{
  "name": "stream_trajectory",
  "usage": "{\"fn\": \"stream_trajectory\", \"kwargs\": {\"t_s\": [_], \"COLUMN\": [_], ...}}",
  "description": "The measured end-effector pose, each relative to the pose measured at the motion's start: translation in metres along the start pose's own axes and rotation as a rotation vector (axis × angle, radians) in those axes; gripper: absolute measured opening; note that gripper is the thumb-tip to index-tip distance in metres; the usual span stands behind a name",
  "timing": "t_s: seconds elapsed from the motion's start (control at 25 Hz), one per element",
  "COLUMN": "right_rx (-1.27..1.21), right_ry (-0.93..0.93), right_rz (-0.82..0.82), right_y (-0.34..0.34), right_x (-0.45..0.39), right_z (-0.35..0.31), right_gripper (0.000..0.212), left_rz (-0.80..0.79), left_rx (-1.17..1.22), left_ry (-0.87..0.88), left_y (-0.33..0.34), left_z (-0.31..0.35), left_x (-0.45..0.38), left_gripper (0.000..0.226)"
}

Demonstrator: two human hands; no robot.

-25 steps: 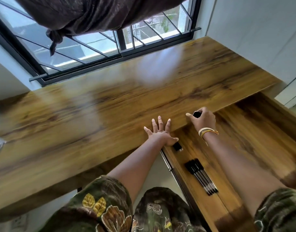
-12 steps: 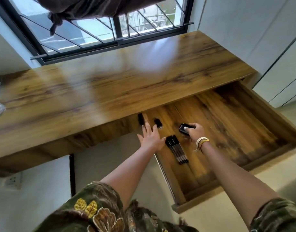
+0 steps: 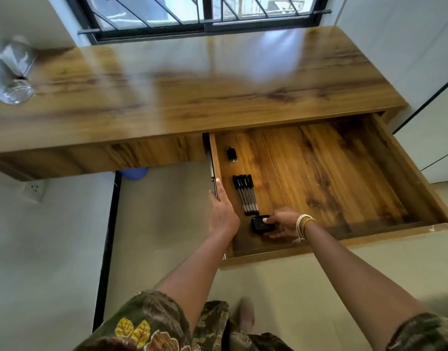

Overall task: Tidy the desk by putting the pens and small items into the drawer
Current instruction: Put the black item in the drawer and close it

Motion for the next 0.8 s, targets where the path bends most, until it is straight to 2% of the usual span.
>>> {"fn": "stream_trajectory", "kwargs": {"t_s": [0.16,0.28,0.4,0.56,0.8], "right_rx": [0.119,0.181,0.579,0.760,1.009], "right_ry": [-0.060,-0.134,-0.179,-0.207,-0.294], "right_rz": [0.095,0.234,0.453,0.531,0.682], "right_y": [0.015,0.020,0.019,0.025,0.026], "right_x": [-0.004,-0.005,0.003,0.016,0.049], "right_z": [0.005,0.008,0.009,0.014,0.032], "right_gripper": [0.021,0.023,0.034,0.040,0.049], "left_rz": [-0.062,-0.083,-0.127,-0.170,-0.164], "left_rx": [0.039,0.024,0.005,0.032,0.026], "left_ry": [-0.038,-0.034,-0.050,-0.106,-0.080], "left_y": [0.000,0.000,0.005,0.005,0.012], "left_z": [-0.005,-0.007,-0.010,-0.010,-0.009], "left_x": [0.000,0.009,0.018,0.032,0.063], "left_gripper": [0.112,0.120,0.125,0.118,0.104]}}
Point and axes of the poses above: each hand's wrist, its own x-axis away from the middle knuckle, its own y-axis out of the palm, z = x × y, the point moved 4 cm from there along -x, towards the middle knuckle, and after that the axes turned 7 degrees about y, right-handed, at the moved point
